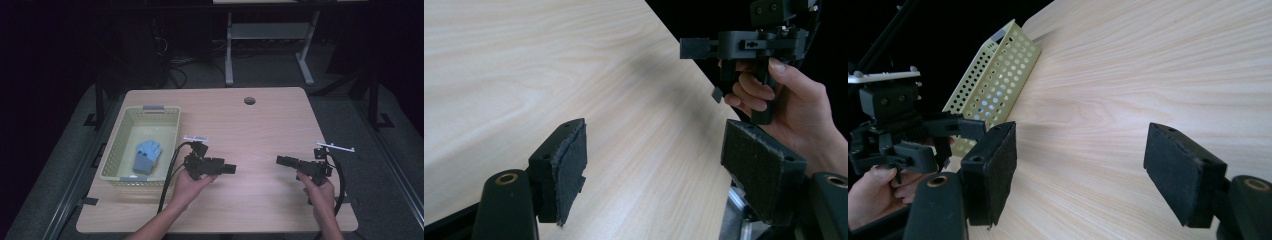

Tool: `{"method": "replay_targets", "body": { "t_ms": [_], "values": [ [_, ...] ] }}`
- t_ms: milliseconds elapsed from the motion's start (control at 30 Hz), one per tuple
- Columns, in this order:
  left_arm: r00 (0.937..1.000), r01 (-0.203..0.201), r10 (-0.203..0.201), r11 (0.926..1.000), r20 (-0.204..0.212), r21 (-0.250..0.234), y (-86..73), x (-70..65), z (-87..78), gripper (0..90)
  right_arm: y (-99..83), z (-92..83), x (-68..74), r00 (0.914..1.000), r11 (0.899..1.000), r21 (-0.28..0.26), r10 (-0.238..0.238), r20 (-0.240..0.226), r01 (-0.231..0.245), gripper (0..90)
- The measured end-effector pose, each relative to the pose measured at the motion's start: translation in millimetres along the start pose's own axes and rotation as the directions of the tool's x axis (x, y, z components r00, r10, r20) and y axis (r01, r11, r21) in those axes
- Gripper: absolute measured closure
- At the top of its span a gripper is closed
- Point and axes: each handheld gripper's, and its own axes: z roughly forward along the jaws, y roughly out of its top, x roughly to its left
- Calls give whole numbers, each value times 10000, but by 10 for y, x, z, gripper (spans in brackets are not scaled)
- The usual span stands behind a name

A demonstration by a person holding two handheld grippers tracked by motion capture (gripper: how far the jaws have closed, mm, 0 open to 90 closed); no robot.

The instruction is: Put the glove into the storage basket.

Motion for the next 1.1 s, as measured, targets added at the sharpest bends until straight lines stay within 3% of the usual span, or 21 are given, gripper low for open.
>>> {"method": "replay_targets", "body": {
  "t_ms": [400, 567, 733, 900, 1100],
  "values": [
    [9997, -31, 28, 9999, 225, 116, -199, -2, 30, 261, -107, -107, -72, 9999, 10000, 78, -18, 102, 17, 284],
    [9987, -503, 502, 9987, 77, 115, -241, -28, 23, 262, -173, -141, -99, 10000, 9999, 110, 51, -40, -50, 279],
    [9981, -584, 581, 9982, 192, 124, -284, -25, 23, 261, -219, -158, -110, 9998, 9998, 175, 21, -176, -18, 275],
    [9970, -457, 446, 9988, 626, 175, -387, -18, 30, 259, -269, -176, -132, 9994, 9998, 109, 164, -289, -161, 273],
    [9942, -769, 764, 9970, 755, 44, -490, -55, -14, 259, -354, -213, -164, 9990, 9997, 39, 256, -376, -254, 270]
  ]
}}
